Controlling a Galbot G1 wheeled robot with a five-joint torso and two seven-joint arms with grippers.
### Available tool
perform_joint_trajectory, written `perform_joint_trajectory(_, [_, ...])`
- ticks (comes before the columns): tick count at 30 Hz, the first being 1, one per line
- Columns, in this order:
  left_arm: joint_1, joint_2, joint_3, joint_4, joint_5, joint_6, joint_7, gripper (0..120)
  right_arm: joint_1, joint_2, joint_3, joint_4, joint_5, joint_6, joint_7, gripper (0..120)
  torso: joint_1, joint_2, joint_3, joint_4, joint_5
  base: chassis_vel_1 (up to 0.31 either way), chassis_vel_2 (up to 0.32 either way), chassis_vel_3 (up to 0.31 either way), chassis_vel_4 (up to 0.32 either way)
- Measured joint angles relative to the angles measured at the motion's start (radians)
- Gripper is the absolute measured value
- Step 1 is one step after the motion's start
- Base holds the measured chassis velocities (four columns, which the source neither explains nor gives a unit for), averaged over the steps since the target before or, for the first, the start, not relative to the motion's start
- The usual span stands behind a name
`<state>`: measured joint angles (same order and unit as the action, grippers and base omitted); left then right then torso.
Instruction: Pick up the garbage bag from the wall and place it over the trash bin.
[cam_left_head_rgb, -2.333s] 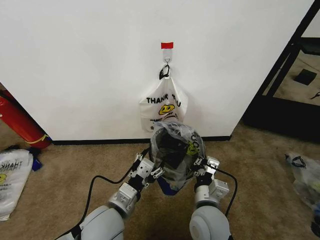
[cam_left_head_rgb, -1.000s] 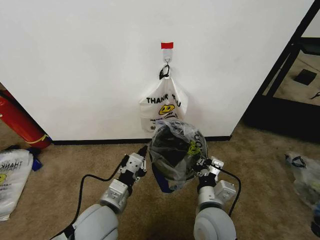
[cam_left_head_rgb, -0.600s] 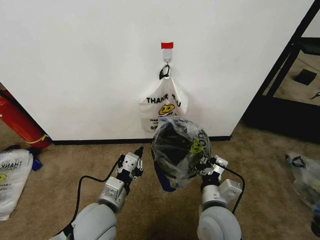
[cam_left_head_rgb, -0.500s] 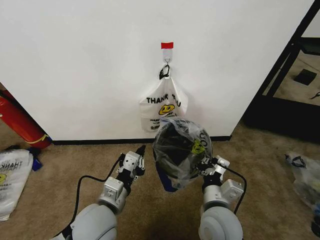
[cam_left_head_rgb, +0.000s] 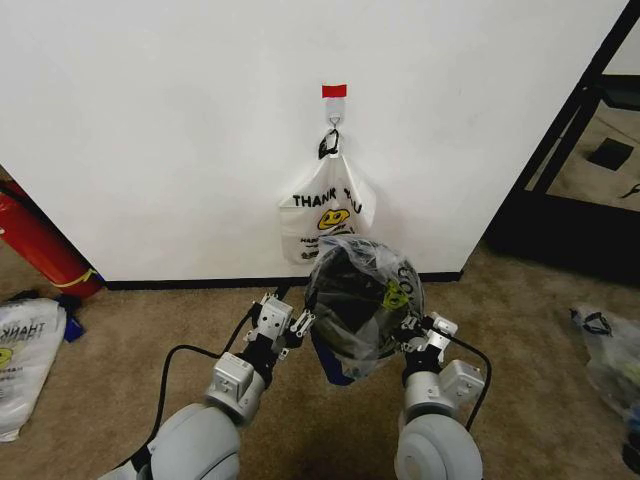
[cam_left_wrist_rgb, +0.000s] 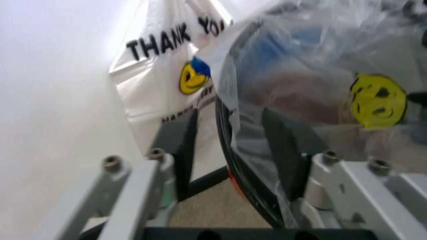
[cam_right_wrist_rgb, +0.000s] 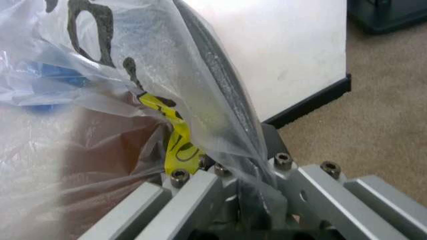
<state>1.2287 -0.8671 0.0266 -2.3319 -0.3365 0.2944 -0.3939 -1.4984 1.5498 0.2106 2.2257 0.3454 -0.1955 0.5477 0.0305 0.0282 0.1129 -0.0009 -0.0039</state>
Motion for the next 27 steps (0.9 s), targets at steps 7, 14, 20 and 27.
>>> perform_joint_trajectory(7, [-0.005, -0.003, 0.000, 0.014, -0.014, 0.009, -0.005, 11, 0.000, 0.000, -0.007, -0.001, 0.000, -0.001, 0.000, 0, 0.000, 0.000, 0.000, 0.0000, 0.0000, 0.000, 0.000, 0.000, 0.000])
perform_joint_trajectory(14, [-0.006, -0.003, 0.000, 0.021, -0.011, 0.008, -0.004, 0, 0.002, -0.002, -0.010, -0.003, 0.000, -0.003, 0.000, 0, 0.000, 0.000, 0.000, 0.0000, 0.0000, 0.000, 0.000, 0.000, 0.000])
perform_joint_trajectory(20, [-0.005, -0.005, -0.004, 0.026, -0.007, 0.003, -0.007, 0, 0.002, -0.003, -0.013, -0.004, 0.001, -0.004, 0.001, 0, 0.000, 0.000, 0.000, 0.0000, 0.0000, 0.000, 0.000, 0.000, 0.000])
perform_joint_trajectory(27, [0.002, 0.010, -0.037, 0.057, -0.007, 0.006, -0.022, 0, 0.006, -0.011, 0.002, -0.002, 0.035, -0.004, 0.008, 0, 0.000, 0.000, 0.000, 0.0000, 0.0000, 0.000, 0.000, 0.000, 0.000])
